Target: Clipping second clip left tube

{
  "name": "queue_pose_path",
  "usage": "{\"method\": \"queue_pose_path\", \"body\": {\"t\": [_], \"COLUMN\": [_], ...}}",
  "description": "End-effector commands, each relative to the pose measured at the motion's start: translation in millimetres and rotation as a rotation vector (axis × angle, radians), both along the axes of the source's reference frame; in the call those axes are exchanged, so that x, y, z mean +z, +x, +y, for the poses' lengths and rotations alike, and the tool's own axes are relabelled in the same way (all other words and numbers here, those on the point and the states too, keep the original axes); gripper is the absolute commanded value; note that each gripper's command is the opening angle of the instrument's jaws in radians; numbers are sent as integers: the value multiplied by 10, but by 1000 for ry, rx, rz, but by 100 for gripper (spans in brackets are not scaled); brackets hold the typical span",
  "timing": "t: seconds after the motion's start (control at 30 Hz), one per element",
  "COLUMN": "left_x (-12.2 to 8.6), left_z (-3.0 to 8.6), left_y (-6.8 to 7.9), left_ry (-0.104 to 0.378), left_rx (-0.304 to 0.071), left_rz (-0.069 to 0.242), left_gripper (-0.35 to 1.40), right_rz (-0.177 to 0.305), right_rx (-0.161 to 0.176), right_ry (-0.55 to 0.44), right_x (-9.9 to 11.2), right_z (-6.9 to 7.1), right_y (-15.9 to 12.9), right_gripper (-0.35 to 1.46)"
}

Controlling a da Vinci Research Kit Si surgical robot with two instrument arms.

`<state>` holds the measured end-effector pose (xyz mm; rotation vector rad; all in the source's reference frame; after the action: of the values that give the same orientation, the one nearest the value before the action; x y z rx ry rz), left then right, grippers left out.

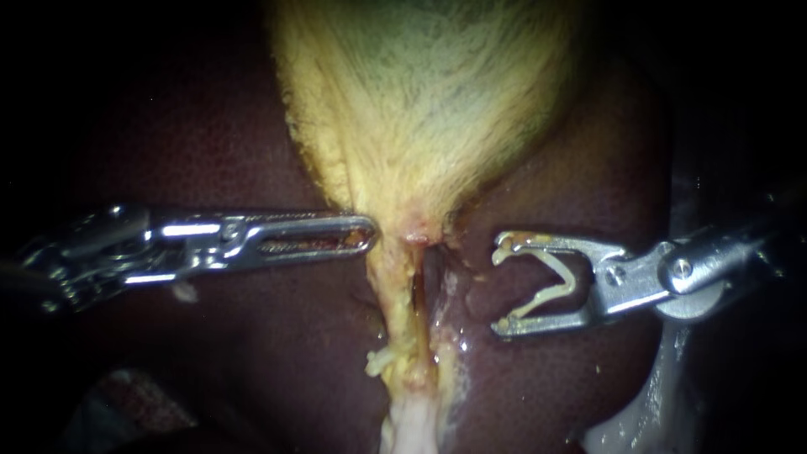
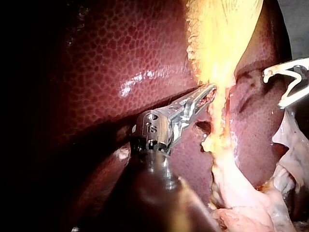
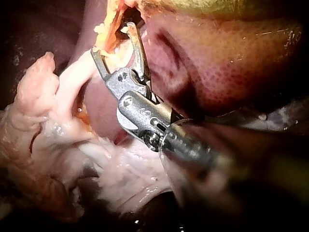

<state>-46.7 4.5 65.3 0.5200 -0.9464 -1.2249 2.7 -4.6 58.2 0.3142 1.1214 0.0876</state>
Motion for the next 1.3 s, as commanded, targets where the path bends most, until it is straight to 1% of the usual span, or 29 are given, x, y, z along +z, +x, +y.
{"method": "queue_pose_path", "body": {"t": [0.03, 0.1, 0.13, 0.17, 0.3, 0.33, 0.4, 0.47, 0.53, 0.6, 0.7, 0.8, 0.9, 0.97, 1.07, 1.2, 1.3], "left_x": [-2, -4, -6, -7, -14, -17, -21, -23, -24, -25, -28, -30, -32, -32, -33, -35, -37], "left_z": [0, -1, -1, -1, -1, -1, 0, 2, 2, 2, 0, -1, -2, -2, -3, -4, -4], "left_y": [2, 7, 11, 16, 39, 47, 58, 63, 63, 61, 60, 59, 58, 58, 58, 57, 57], "left_ry": [1, 1, 2, 4, -3, -4, -5, -4, -4, -4, -4, -4, -4, -4, -4, -4, -4], "left_rx": [1, 3, 6, 10, -3, -6, -12, -13, -14, -15, -16, -18, -18, -18, -19, -19, -20], "left_rz": [-1, -3, -5, -8, 5, 8, 13, 14, 14, 15, 16, 17, 17, 18, 18, 18, 18], "left_gripper": [-35, -35, -35, -35, -35, -35, -35, -35, -35, -35, -35, -35, -35, -35, -35, -35, -35], "right_rz": [4, 14, 29, 34, 40, 43, 46, 46, 47, 49, 47, 43, 41, 37, 8, -50, -65], "right_rx": [-5, -20, -44, -51, -62, -67, -76, -79, -84, -89, -90, -84, -83, -68, -57, -58, -55], "right_ry": [2, 8, 13, 21, 49, 57, 75, 84, 94, 101, 117, 119, 129, 134, 122, 106, 103], "right_x": [2, 5, 8, 10, 25, 30, 40, 49, 58, 64, 75, 87, 99, 106, 115, 126, 132], "right_z": [-3, -7, -11, -14, -34, -41, -53, -62, -69, -73, -74, -71, -66, -62, -55, -48, -43], "right_y": [3, 8, 14, 18, 44, 53, 71, 86, 101, 112, 124, 130, 127, 121, 112, 98, 93], "right_gripper": [60, 60, 60, 60, 60, 60, 60, 60, 60, 60, 60, 60, 60, 59, 58, 58, 58]}}
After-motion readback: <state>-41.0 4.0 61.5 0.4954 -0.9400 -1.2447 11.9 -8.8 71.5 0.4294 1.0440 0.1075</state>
